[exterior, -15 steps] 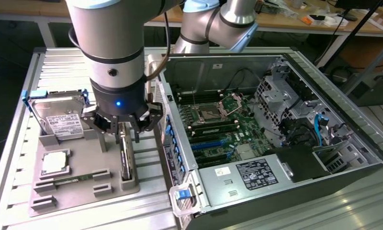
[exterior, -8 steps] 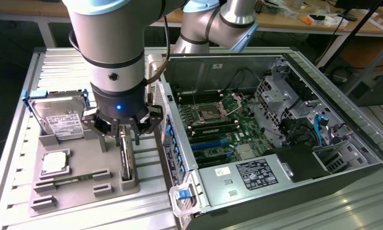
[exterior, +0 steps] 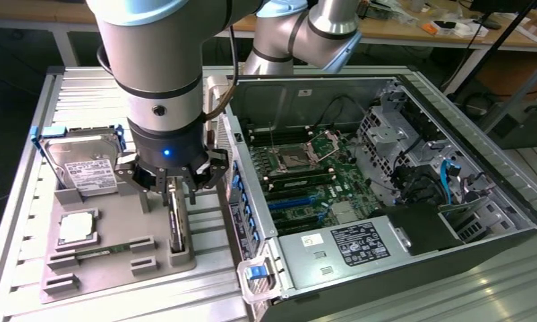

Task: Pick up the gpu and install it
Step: 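Pick up the gpu and move the gpu toward the slot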

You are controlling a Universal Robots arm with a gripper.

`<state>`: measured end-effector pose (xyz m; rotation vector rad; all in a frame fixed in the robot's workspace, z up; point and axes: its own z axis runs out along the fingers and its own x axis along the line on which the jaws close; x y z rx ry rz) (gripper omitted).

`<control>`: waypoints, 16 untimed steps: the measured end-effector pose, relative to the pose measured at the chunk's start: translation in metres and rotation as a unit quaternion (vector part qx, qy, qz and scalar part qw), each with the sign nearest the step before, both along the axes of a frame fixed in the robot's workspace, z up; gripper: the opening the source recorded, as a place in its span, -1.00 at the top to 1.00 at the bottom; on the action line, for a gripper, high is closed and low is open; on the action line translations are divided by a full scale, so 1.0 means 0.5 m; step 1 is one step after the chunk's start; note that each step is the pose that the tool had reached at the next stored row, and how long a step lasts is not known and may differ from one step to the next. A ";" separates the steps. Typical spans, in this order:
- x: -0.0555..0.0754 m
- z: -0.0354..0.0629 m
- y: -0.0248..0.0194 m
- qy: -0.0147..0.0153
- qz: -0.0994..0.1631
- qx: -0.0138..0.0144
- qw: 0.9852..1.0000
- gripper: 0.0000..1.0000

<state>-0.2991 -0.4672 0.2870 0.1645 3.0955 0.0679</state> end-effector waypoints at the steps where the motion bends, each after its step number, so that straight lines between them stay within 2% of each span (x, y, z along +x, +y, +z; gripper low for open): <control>1: 0.000 0.000 0.0000 0.000 0.000 0.000 1.000 0.16; 9: 0.000 -0.001 -0.0024 0.000 0.000 0.000 1.000 0.16; 16: -0.002 -0.017 -0.0067 -0.001 0.000 0.000 1.000 0.16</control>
